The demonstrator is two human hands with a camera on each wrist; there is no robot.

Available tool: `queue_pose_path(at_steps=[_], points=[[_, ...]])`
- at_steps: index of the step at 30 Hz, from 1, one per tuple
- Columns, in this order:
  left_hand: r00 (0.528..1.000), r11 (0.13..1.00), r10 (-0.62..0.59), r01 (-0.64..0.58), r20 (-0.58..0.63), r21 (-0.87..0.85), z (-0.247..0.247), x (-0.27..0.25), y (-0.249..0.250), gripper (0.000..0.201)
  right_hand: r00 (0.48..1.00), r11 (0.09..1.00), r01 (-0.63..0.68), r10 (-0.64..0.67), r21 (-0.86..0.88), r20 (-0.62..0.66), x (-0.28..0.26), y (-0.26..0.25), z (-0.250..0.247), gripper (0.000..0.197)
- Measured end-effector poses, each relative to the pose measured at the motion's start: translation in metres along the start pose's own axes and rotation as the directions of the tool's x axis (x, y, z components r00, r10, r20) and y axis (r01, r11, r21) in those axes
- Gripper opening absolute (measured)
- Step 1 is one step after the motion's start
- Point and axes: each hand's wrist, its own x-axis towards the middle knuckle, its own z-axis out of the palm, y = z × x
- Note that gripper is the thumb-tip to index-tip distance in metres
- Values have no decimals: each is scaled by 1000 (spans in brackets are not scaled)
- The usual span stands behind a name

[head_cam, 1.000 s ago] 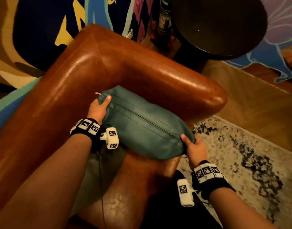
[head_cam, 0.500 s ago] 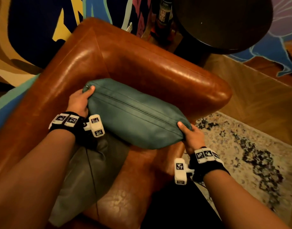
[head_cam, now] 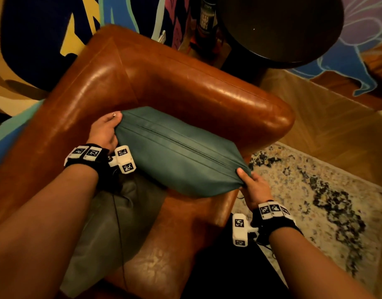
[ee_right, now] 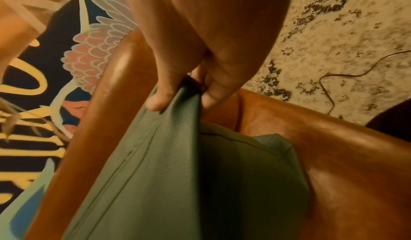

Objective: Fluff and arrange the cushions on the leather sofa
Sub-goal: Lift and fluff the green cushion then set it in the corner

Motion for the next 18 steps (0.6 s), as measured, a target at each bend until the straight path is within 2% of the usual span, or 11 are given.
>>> queue_pose_path(at_steps=[2,4,6,8,10,12,13,15,16,17,18], points=[[1000,1000,8,-8,-21,7,-4,-2,3,30,984,966,135,-157,-219,-88,-1,-7,7,40],[1000,999,-12,12,2,30,-17,-10,17,33,903,789,307,-418,-532,-99,-8,-22,13,32],[1000,997,-19,20,-2,72,-43,-28,28,31,774,537,449,-633,-714,11,-27,-38,27,31],[998,988,3,7,-62,152,-77,-57,28,23,685,351,577,-700,-737,202,-50,-47,57,31],[982,952,97,-45,-161,304,-120,-94,12,22,653,269,695,-624,-667,429,-74,-40,105,29],[940,805,227,-35,-254,592,-161,-133,-19,27,613,231,786,-419,-574,670,-100,-16,160,26],[917,692,242,65,-316,719,-176,-150,-37,26,567,193,824,-299,-533,767,-109,0,184,27],[840,554,174,348,-514,756,-207,-190,-83,38,484,136,869,-38,-476,874,-129,42,229,36],[808,522,118,444,-577,729,-214,-206,-105,53,488,130,860,67,-493,870,-136,59,246,44],[777,539,60,503,-627,675,-222,-226,-124,67,516,125,836,152,-534,843,-144,77,260,51],[752,584,20,526,-659,618,-223,-241,-136,77,568,123,794,198,-595,799,-146,88,270,55]])
